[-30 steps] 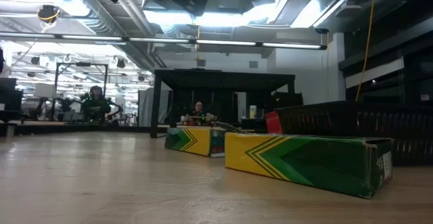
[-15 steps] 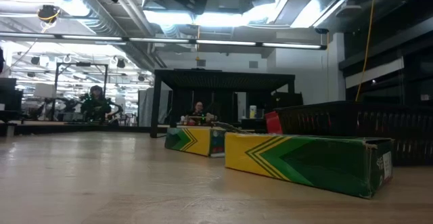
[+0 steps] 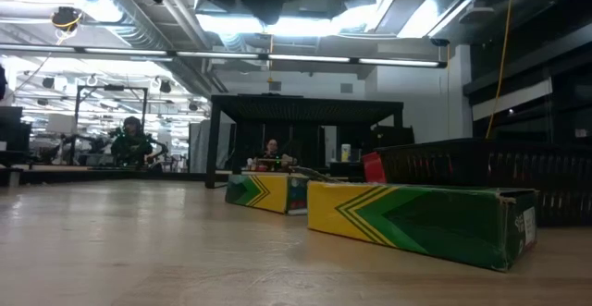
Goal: Pick & Place Office Desk Supplies
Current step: Put the crayon box into the black bin
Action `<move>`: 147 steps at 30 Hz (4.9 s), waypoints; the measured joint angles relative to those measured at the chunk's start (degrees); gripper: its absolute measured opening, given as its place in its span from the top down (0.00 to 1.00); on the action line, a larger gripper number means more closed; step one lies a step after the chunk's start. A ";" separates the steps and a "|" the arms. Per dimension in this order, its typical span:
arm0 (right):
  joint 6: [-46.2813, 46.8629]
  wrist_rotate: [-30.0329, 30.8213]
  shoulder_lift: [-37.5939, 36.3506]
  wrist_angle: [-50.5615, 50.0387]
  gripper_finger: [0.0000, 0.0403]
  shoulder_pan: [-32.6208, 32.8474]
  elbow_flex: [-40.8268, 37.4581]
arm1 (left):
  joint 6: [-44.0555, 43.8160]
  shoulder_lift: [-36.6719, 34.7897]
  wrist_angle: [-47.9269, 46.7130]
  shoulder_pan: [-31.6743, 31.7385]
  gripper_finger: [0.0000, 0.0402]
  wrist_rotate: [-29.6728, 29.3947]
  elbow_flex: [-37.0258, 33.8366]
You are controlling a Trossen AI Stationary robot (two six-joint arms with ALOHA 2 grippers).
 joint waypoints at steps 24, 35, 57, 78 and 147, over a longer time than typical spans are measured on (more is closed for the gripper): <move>27.06 29.16 5.78 -11.41 0.76 11.13 -0.02 | -1.07 -1.09 -5.65 3.49 0.66 -0.28 0.00; 32.78 27.59 10.12 -15.30 0.76 9.44 -0.04 | -1.86 -1.09 -6.49 3.47 0.65 -0.14 -0.02; 66.97 12.51 9.90 -55.61 0.76 5.73 6.93 | -1.18 -1.09 -6.36 1.09 0.65 -0.04 -0.04; 90.95 -12.73 7.78 -99.86 0.76 7.08 17.66 | -0.48 -1.09 -7.77 0.87 0.65 -0.06 -0.07; 57.45 -3.65 10.55 -48.20 0.76 -6.31 9.84 | -0.35 -1.04 -10.90 0.89 0.65 -0.08 -0.09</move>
